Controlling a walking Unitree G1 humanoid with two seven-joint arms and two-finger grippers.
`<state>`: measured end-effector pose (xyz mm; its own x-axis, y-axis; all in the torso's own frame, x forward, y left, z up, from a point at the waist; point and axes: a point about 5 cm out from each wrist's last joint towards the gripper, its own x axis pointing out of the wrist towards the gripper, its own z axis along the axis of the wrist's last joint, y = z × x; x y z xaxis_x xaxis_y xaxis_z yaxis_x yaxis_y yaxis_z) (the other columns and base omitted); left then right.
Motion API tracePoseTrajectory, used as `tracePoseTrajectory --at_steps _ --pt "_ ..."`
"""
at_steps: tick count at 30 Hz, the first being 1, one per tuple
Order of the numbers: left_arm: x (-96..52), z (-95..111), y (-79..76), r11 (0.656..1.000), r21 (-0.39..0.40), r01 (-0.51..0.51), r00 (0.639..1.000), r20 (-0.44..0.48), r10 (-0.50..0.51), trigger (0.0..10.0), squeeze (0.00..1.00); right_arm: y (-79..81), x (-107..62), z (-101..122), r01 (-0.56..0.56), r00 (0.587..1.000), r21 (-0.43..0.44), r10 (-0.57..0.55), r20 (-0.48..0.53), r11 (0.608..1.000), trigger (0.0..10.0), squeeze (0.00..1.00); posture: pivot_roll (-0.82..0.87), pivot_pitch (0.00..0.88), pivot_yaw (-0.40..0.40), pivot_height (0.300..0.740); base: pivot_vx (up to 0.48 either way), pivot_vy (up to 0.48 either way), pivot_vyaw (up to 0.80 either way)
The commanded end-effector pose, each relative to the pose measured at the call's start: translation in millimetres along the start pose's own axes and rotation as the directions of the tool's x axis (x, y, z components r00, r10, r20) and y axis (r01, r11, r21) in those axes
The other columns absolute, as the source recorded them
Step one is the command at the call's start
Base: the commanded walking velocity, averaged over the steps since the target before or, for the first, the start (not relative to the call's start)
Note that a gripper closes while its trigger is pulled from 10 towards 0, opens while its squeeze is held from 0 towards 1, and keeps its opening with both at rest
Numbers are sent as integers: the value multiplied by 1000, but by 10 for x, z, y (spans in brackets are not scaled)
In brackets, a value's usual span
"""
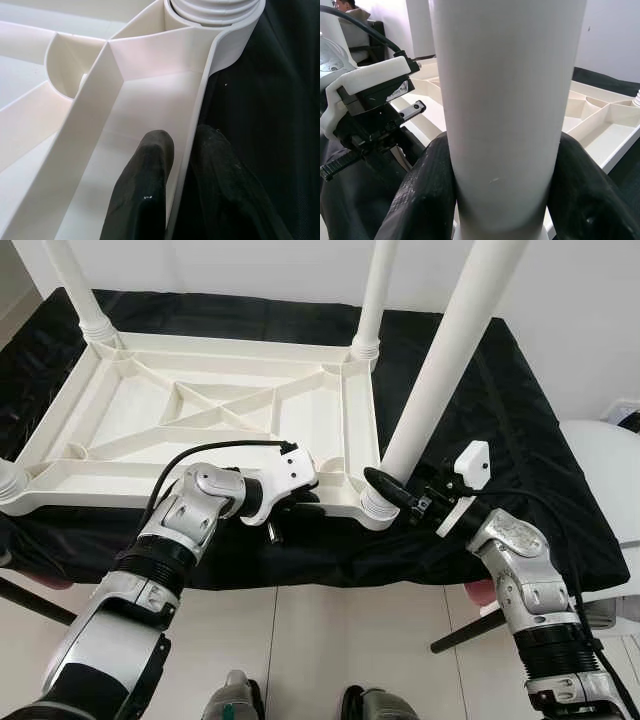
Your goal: Building children table
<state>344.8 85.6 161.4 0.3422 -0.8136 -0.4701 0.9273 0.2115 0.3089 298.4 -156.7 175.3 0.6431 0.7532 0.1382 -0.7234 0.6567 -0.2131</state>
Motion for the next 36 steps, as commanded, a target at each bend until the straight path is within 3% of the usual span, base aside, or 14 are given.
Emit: tracePoseTrajectory --at_steps 1,14,36 --pt "17 152 -2 999 37 22 998 58 -24 10000 0 58 -117 -325 14 988 59 -5 -157 998 10000 0 -28 126 -13 740 0 0 0" --pt "20 159 -2 999 38 24 998 57 -26 10000 0 -23 -135 -340 76 988 66 -66 -139 995 10000 0 -26 124 -13 740 0 0 0" --pt "13 178 3 999 45 24 998 59 -27 10000 0 -104 -119 -309 59 995 113 -50 -86 992 10000 0 -21 120 -12 740 0 0 0"
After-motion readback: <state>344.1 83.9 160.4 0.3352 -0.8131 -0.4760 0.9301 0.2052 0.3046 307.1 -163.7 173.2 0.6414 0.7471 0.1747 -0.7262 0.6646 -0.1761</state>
